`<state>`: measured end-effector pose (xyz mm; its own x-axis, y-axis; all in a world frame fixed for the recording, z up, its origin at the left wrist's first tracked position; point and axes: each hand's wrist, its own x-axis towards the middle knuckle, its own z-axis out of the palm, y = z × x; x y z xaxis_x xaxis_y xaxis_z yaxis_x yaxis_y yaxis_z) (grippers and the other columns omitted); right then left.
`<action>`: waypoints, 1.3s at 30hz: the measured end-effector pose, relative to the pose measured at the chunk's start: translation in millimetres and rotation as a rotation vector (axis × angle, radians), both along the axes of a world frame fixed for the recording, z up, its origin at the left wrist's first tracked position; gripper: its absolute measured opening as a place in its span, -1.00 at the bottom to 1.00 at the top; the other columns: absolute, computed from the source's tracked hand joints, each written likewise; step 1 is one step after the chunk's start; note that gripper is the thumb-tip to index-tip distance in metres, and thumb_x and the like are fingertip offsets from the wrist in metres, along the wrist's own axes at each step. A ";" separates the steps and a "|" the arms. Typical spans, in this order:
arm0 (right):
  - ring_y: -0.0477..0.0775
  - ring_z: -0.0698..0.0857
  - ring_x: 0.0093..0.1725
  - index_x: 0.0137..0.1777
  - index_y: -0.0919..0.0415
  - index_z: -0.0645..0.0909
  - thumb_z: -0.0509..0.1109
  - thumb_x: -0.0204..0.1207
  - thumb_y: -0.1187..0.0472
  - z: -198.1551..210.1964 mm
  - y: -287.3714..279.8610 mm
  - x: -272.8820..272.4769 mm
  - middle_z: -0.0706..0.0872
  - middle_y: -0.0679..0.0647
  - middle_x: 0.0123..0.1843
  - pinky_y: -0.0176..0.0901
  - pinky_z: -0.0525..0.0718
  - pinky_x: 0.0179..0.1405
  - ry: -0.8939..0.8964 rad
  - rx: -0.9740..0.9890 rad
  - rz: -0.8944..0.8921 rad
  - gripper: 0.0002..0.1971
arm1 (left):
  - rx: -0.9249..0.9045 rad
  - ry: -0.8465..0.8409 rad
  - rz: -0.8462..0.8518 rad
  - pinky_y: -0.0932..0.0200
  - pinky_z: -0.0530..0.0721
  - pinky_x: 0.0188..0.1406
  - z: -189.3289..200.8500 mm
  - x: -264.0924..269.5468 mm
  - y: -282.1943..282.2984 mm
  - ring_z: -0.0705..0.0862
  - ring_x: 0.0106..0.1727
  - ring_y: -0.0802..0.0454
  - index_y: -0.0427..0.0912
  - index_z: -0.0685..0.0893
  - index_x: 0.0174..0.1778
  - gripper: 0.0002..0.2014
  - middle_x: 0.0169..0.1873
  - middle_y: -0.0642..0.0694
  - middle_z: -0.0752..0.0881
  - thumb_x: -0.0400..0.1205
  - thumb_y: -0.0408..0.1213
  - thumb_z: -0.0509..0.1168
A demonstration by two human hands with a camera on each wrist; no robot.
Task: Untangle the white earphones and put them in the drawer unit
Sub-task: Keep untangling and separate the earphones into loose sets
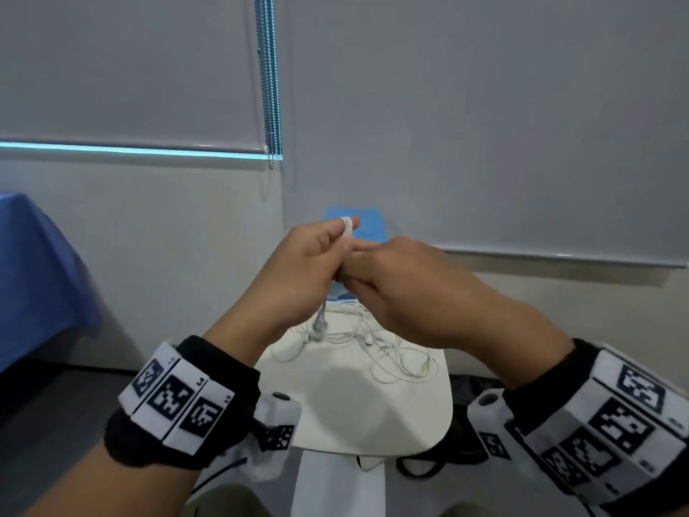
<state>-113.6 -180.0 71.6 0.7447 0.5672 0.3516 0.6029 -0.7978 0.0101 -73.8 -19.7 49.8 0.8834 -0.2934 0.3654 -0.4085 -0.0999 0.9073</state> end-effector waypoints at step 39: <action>0.14 0.77 -0.15 0.00 0.34 0.84 0.53 0.59 0.35 -18.4 -39.1 36.3 0.86 0.31 -0.13 0.00 0.69 -0.01 0.492 0.995 -0.011 -0.93 | -0.161 0.202 -0.218 0.39 0.65 -0.38 -6.2 12.5 -5.8 0.65 -0.43 0.15 -0.31 0.72 -0.10 -0.91 -0.29 -0.22 0.79 0.67 -0.54 0.37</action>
